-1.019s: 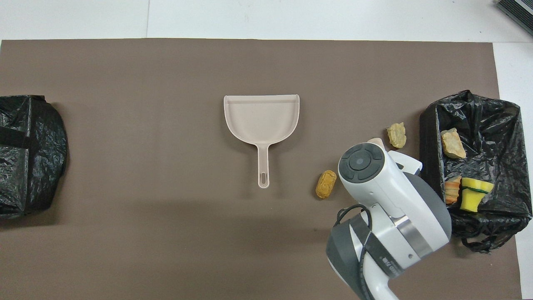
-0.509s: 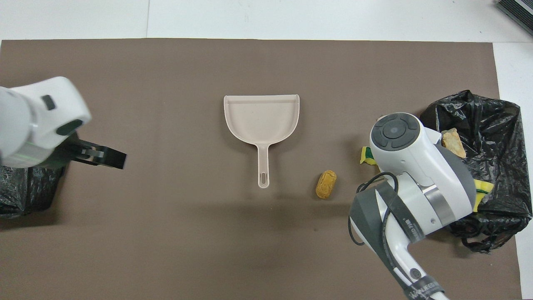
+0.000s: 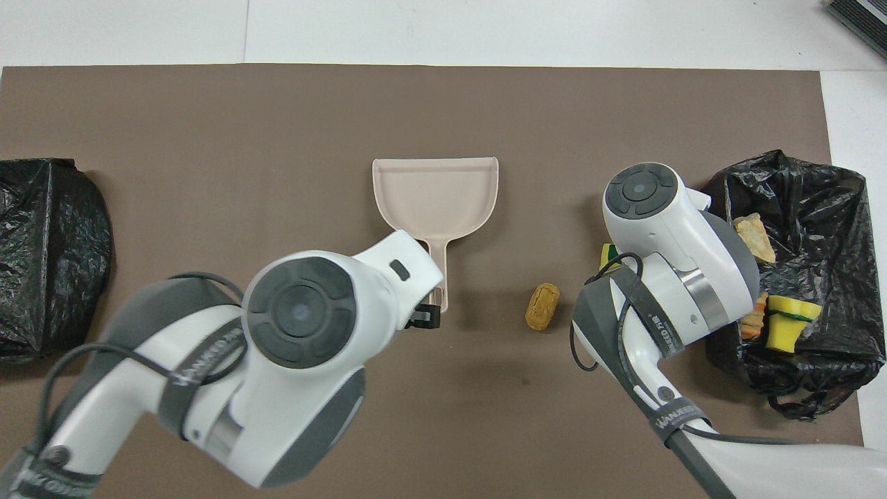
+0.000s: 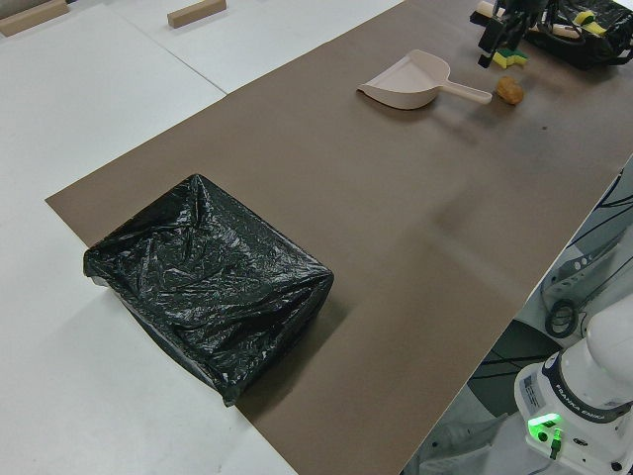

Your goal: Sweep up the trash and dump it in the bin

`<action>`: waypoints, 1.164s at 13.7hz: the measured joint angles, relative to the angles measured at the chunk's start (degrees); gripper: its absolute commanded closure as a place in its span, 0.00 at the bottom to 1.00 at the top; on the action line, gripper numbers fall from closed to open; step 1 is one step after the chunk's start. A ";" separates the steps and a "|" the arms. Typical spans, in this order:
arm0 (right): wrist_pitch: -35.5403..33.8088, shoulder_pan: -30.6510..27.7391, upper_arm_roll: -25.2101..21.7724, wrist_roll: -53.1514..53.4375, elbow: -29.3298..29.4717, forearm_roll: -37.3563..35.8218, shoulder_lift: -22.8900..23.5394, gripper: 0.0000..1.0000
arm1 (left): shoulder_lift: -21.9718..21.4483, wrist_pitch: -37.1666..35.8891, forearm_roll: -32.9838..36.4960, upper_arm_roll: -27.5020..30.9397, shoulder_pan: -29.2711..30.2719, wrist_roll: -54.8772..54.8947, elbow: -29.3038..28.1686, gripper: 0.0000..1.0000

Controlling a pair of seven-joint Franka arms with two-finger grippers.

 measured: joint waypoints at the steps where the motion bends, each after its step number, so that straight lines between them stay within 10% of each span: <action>1: 0.01 -0.16 0.00 -0.51 0.15 0.00 0.19 1.00 | 2.51 3.31 0.00 -0.01 -2.02 -2.79 -0.51 0.00; 5: 0.02 -0.40 0.00 -1.62 0.62 -0.08 0.19 1.00 | 13.74 17.74 0.05 0.66 -3.59 -6.19 -0.69 0.00; 9: 1.18 -0.13 0.26 -0.56 0.60 -5.17 1.55 1.00 | 15.59 19.04 0.50 1.84 -2.44 -3.99 -0.37 0.12; 12: 3.16 -1.16 -0.04 3.58 0.59 -9.22 3.87 1.00 | 15.58 19.04 3.73 1.91 -2.31 -3.78 0.45 0.54; 16: 3.18 -2.03 -0.14 10.29 0.11 -10.02 5.76 1.00 | 15.62 19.03 4.26 1.61 -2.32 -3.59 0.43 0.72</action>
